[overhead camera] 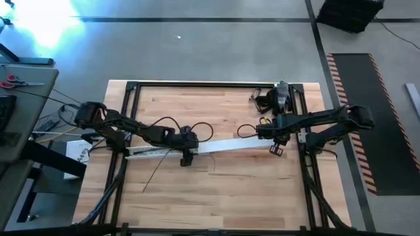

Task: Ziptie cables
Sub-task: Close the white cable duct

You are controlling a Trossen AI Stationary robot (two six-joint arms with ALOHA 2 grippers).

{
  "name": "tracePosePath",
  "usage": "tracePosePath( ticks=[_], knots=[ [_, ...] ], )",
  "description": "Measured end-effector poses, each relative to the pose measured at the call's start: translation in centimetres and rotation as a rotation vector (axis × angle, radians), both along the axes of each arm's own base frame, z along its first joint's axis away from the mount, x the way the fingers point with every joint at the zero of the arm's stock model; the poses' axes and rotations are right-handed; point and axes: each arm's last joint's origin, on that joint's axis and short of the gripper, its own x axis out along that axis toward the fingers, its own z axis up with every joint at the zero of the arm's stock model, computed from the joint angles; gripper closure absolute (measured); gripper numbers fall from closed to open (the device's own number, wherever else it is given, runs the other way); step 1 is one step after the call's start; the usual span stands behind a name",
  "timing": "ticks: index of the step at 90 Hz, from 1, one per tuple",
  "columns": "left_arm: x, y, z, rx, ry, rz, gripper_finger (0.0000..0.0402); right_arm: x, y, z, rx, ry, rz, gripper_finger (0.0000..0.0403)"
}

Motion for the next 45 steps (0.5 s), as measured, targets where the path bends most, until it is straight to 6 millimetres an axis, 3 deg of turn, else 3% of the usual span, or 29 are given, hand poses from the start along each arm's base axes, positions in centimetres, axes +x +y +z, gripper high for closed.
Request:
tracePosePath(
  ticks=[21,45],
  knots=[
    [-0.09,-0.6,0.01,0.011,-0.005,0.015,0.015,0.03,0.0,-0.01,0.001,-0.003,0.0,0.0403],
    [-0.16,-0.77,-0.08,0.001,0.001,0.008,0.0201,0.59,-0.03,-0.03,-0.008,-0.061,-0.016,0.0403]
  ],
)
